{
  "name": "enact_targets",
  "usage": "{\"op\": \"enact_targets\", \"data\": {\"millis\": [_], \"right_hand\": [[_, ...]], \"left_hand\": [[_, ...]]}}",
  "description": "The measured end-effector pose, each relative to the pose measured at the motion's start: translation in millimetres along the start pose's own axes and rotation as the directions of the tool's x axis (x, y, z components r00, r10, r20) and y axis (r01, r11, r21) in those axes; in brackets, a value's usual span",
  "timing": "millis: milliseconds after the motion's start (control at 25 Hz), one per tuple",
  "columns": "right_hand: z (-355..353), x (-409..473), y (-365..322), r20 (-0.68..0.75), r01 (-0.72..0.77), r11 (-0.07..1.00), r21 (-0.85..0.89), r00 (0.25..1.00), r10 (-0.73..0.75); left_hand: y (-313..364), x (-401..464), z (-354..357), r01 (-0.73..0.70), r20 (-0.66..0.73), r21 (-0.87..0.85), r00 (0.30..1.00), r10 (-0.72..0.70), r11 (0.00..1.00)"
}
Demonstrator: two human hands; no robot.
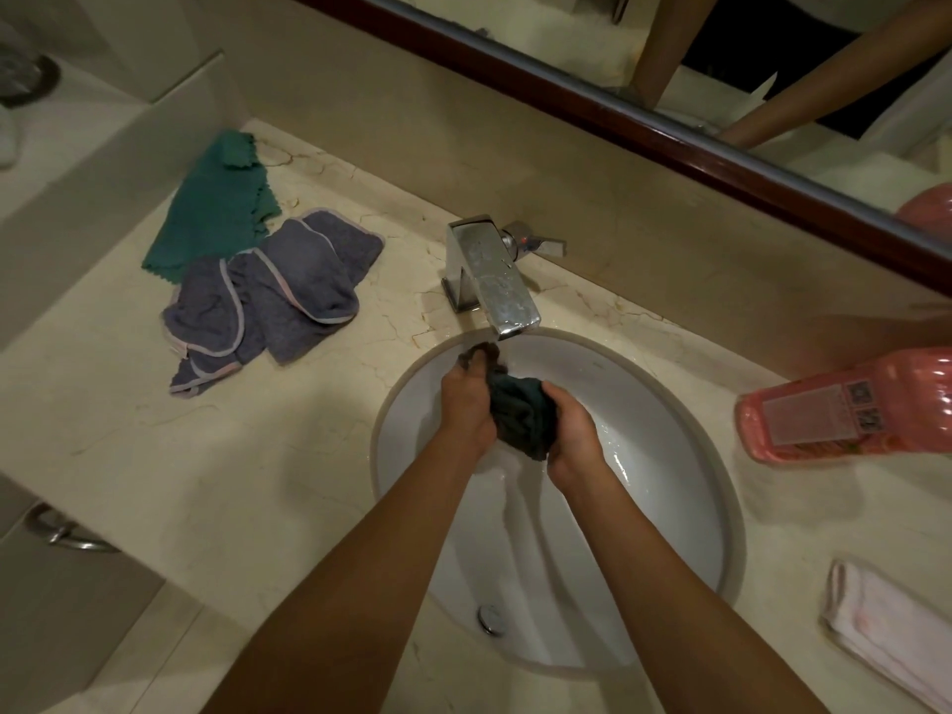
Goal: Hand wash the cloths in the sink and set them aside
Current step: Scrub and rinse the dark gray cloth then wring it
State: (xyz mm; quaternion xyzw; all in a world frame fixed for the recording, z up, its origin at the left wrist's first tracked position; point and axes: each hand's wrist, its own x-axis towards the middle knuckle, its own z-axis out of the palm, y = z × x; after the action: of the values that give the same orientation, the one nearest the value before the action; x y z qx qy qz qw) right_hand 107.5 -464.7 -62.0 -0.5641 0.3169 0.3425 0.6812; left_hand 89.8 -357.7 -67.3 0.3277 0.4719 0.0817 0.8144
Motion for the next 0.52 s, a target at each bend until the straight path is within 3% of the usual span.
{"op": "enact_targets", "data": {"millis": [80,160,240,320,400,520], "right_hand": [[2,2,4,-0.089,0.043,0.996,-0.081,0.995,-0.05],[4,2,7,-0.114,-0.087,0.991,-0.099,0.991,0.076],[10,-1,4,0.051,-0.257,0.966,0.039,0.966,0.254],[17,-5,-4,0.209,-0.318,0.932,0.173,0.937,0.281],[28,-8,-9,0.232,-0.253,0.94,0.23,0.952,0.199],[36,-4,-9,0.14,-0.085,0.954,0.288,0.989,0.046]], "left_hand": [[2,-1,0,0.002,0.0,-0.034,1.0,-0.003,0.999],[7,-3,-2,0.134,0.081,-0.139,0.989,-0.124,0.981],[8,-3,-4,0.177,0.118,-0.135,0.98,-0.162,0.975],[5,-6,-4,0.13,0.087,-0.081,0.989,-0.123,0.988],[3,-9,-2,0.064,0.045,-0.069,0.997,-0.061,0.996],[0,-5,-3,-0.039,0.008,0.03,0.999,0.039,0.999]]}}
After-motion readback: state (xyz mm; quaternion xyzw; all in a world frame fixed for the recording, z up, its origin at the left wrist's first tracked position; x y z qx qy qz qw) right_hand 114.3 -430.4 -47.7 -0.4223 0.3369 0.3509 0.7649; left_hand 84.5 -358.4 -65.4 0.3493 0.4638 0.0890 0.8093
